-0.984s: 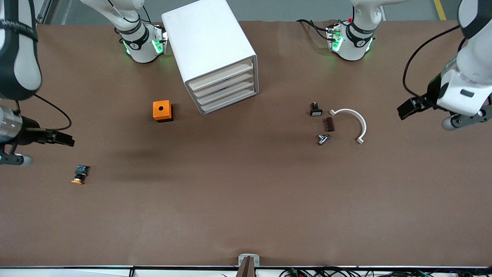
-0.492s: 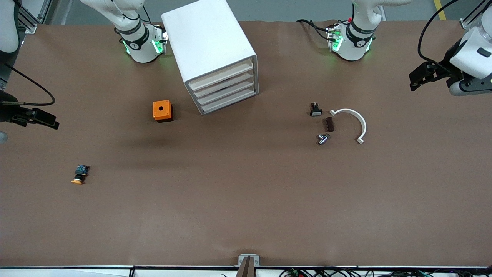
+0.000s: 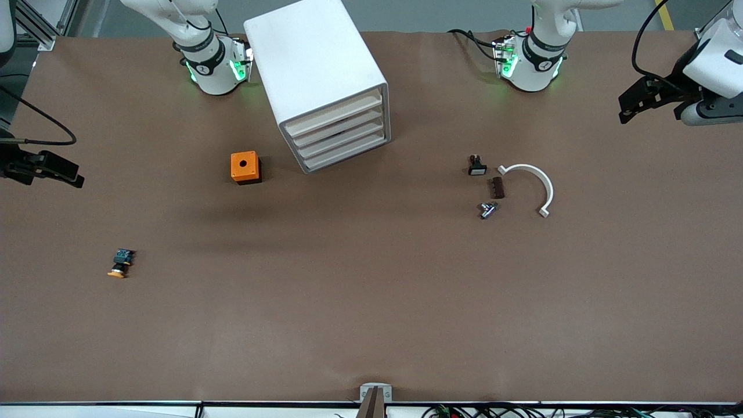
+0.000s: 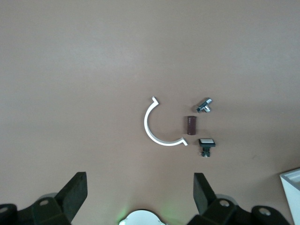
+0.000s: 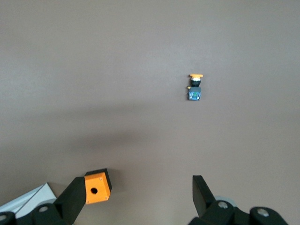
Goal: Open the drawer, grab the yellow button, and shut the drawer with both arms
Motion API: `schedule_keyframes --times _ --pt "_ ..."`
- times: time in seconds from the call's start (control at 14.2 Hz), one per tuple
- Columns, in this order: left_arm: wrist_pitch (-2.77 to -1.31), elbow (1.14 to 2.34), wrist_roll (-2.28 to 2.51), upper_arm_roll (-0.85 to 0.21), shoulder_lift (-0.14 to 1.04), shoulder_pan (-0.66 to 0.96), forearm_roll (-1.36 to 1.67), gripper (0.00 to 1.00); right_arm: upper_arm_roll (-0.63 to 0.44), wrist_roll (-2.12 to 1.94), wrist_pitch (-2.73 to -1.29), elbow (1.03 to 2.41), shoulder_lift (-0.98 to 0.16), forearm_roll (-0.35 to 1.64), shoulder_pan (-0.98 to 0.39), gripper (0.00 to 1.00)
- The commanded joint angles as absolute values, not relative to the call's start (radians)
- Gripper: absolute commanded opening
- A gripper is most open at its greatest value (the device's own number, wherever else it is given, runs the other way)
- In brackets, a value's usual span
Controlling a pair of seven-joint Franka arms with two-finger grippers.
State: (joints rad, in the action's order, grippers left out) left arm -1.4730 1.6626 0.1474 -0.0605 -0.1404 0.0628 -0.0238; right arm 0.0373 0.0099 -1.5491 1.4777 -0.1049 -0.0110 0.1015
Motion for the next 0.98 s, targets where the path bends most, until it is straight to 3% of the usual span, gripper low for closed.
schedule_keyframes --times 0.0,0.21,0.91 --pt "-1.489 1.719 0.130 -0.054 -0.182 0.067 0.005 1.00 0.037 0.025 -1.485 1.467 -0.072 0.002 0.095 1.00" --pt "-1.511 1.761 0.130 -0.055 -0.218 0.067 0.002 1.00 0.025 0.032 -1.433 1.473 -0.061 0.052 0.126 1.00" --pt "-1.476 1.643 0.137 -0.052 -0.135 0.075 -0.040 1.00 0.035 0.034 -1.463 1.543 0.005 0.057 0.092 1.00"
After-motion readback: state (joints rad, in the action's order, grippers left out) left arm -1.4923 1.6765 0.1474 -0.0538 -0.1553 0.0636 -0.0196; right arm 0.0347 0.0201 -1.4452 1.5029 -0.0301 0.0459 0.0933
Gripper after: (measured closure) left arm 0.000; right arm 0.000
